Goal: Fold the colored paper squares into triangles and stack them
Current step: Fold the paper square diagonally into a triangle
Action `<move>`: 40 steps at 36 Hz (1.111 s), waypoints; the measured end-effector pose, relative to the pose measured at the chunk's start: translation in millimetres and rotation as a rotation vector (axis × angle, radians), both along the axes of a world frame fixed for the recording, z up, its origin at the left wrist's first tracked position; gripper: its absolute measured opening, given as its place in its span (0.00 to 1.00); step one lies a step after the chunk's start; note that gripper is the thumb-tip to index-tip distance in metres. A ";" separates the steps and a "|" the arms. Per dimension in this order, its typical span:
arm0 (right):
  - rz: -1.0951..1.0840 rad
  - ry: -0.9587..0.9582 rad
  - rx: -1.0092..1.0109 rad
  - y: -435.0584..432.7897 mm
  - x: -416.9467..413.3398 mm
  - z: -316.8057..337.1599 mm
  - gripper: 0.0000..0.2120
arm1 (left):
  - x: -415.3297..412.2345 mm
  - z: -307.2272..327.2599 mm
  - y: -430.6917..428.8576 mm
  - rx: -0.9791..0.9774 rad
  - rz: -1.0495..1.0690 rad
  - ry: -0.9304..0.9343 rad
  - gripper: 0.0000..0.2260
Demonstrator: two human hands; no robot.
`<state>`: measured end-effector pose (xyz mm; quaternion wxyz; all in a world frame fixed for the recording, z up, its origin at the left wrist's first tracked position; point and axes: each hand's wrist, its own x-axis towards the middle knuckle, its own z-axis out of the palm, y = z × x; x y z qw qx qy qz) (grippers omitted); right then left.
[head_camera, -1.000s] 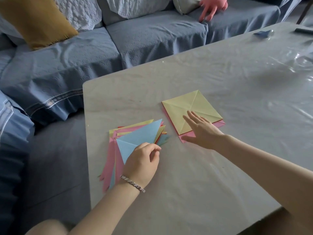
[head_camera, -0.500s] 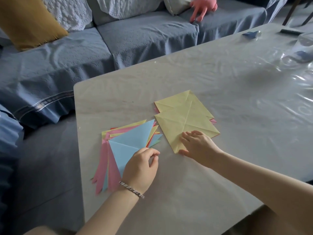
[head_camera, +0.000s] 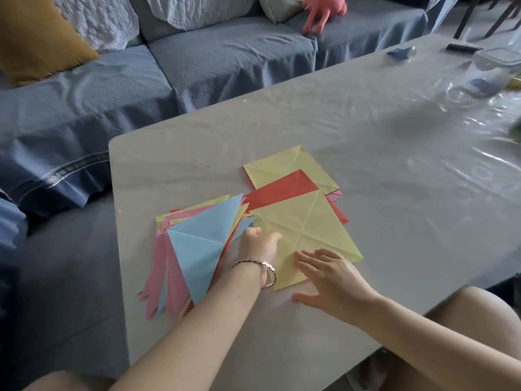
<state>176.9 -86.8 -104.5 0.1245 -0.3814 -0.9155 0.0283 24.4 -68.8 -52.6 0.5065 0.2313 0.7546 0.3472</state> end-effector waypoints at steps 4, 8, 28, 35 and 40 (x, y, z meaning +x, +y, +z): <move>-0.029 0.032 -0.014 -4.0 1.1 -2.9 0.24 | -0.5 0.6 0.8 -0.007 -0.025 0.211 0.21; -0.019 0.066 -0.024 -2.6 3.7 -2.3 0.24 | -6.7 -1.9 0.7 -0.002 0.056 0.049 0.18; -0.167 0.255 0.010 -9.9 -0.2 -11.9 0.22 | -15.2 -1.7 -3.2 0.127 -0.171 0.163 0.07; -0.013 0.458 -0.068 -5.5 14.6 -0.5 0.18 | -41.2 -0.4 -11.3 0.096 -0.166 0.131 0.05; 0.161 0.372 -0.128 -7.2 24.0 1.0 0.14 | -49.9 -3.0 -4.7 0.101 -0.091 0.216 0.15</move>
